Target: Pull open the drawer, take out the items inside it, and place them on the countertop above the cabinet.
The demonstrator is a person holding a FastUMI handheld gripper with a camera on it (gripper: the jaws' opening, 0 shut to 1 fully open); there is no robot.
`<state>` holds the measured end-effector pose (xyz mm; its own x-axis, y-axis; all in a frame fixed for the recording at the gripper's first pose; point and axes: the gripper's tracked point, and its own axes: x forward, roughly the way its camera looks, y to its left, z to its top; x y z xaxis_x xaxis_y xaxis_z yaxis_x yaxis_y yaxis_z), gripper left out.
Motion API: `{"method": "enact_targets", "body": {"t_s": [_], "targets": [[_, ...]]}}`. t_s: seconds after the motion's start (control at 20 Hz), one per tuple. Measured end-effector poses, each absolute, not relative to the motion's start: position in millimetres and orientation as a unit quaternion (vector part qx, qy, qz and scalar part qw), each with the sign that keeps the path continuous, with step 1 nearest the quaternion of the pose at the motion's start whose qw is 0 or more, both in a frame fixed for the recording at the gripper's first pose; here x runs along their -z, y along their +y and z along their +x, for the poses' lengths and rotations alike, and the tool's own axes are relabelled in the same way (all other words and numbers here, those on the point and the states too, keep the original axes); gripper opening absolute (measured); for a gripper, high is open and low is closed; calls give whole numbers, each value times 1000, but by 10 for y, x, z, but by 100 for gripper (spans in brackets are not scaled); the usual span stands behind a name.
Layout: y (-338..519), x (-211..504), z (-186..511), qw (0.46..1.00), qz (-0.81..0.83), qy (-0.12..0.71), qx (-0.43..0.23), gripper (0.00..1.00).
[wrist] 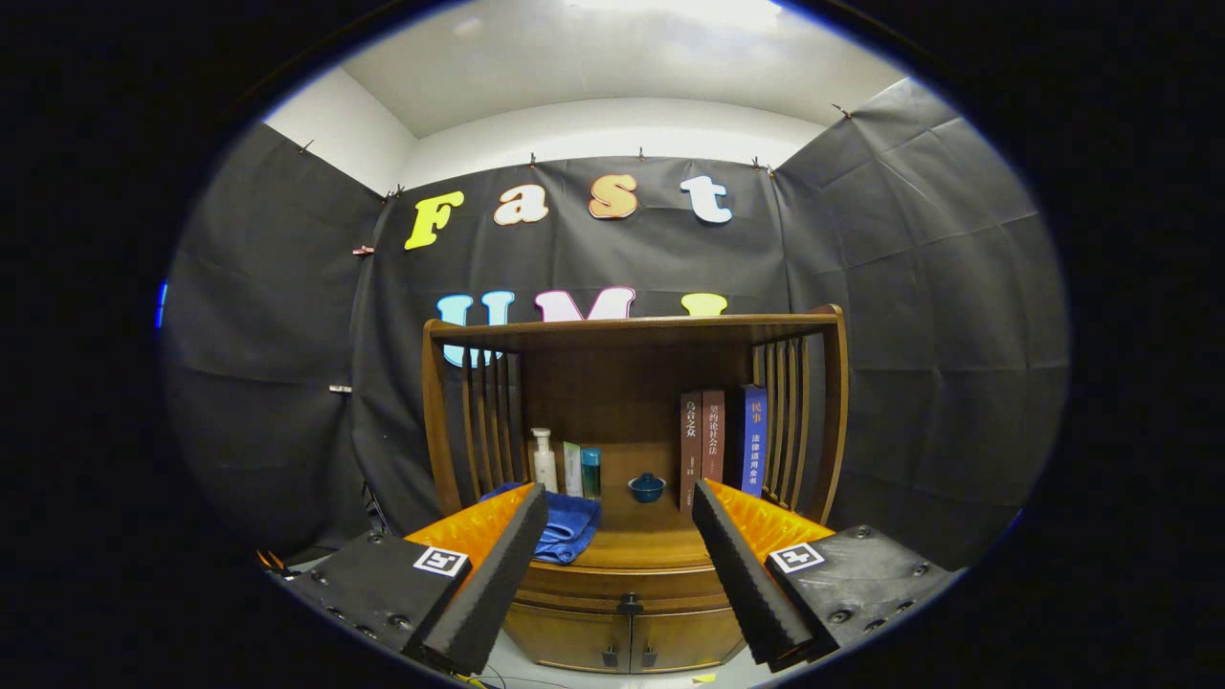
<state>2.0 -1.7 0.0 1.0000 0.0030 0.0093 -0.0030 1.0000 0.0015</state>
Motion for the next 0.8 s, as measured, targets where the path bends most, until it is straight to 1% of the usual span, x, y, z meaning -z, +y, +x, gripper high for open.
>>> {"method": "enact_targets", "body": {"t_s": [0.4,0.8], "targets": [[-24,106,63,1000,-2,3,-1,99],[3,713,185,999,-5,32,-1,99]]}}
